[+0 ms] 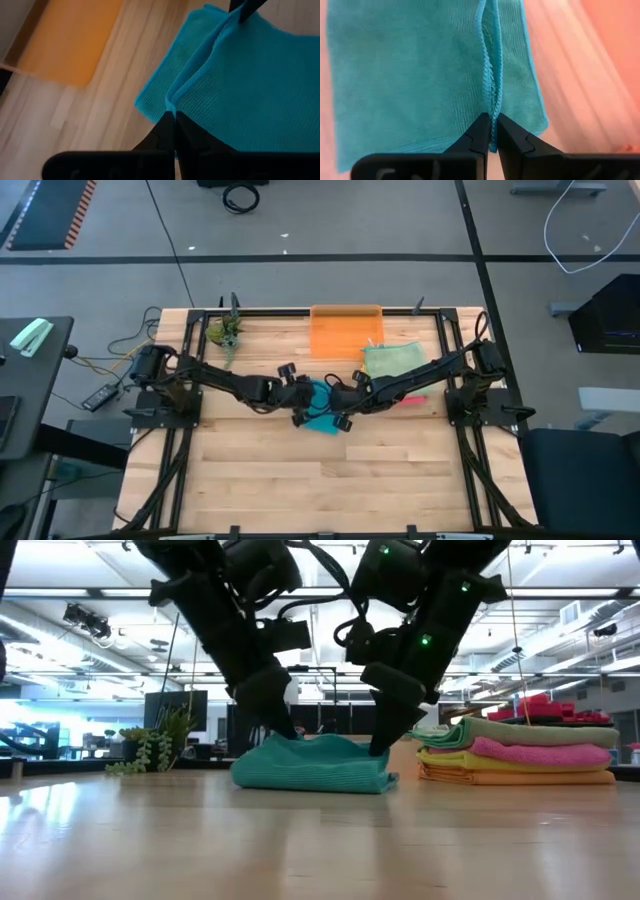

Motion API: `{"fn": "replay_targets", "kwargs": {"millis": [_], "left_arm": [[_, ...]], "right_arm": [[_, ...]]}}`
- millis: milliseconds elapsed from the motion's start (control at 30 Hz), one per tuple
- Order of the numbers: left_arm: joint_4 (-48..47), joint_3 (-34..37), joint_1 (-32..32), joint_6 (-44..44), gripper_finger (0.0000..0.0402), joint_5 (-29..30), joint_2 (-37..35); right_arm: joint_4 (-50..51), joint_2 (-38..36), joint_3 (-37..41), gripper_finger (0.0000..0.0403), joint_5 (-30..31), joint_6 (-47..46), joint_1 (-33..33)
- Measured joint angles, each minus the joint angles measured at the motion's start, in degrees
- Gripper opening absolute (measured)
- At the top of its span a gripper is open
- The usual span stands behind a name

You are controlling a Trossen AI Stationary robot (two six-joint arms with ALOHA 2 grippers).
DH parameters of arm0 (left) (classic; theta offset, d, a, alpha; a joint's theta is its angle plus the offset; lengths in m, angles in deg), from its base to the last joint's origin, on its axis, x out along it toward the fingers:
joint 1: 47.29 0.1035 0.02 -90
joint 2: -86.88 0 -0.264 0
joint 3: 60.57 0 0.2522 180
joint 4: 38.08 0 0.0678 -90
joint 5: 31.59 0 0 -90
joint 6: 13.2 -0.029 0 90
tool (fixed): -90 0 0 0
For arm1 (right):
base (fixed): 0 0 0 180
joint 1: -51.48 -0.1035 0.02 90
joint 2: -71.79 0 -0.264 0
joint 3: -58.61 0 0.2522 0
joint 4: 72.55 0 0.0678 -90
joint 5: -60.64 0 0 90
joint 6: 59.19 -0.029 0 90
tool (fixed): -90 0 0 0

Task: Fold microfiber towels
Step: Fold the blue microfiber cloth

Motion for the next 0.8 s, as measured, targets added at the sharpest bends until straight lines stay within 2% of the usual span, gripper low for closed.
{"fn": "replay_targets", "kwargs": {"millis": [300,433,500,600,800], "left_arm": [[4.4,0.0,4.9,-5.6,0.0007,-6.6,0.1],[6.8,0.0,7.2,-7.6,0.0007,-7.7,0.6],[7.7,-0.1,8.5,-7.7,0.001,-9.9,1.7],[7.8,0.0,9.7,-9.4,0.0034,-10.4,3.1],[7.5,0.0,10.4,-11.7,0.0113,-10.3,2.0]], "right_arm": [[5.9,-0.1,-2.6,0.0037,1.9,-2.7,-0.2],[6.7,-0.1,-2.6,0.0037,4.8,-2.9,0.2],[7.7,-0.1,-2.3,0.0037,3.8,-3.8,1.2],[9.5,-0.1,-2.2,0.0037,3.9,-5.4,2.6],[10.0,-0.1,-2.2,0.0038,3.8,-6.2,2.5]]}}
